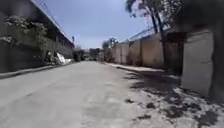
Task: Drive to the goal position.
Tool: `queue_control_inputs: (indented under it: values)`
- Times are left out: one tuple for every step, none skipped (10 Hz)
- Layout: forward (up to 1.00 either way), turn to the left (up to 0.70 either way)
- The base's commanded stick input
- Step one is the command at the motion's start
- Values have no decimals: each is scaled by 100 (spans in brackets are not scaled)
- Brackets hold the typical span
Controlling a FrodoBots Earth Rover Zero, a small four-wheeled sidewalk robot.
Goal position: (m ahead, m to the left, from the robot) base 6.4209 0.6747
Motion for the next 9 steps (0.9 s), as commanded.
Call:
queue_control_inputs:
  values:
    - [100, 3]
    - [100, 3]
    - [100, 3]
    - [100, 3]
    - [100, 3]
    - [100, 3]
    - [100, 3]
    - [100, 3]
    - [100, 3]
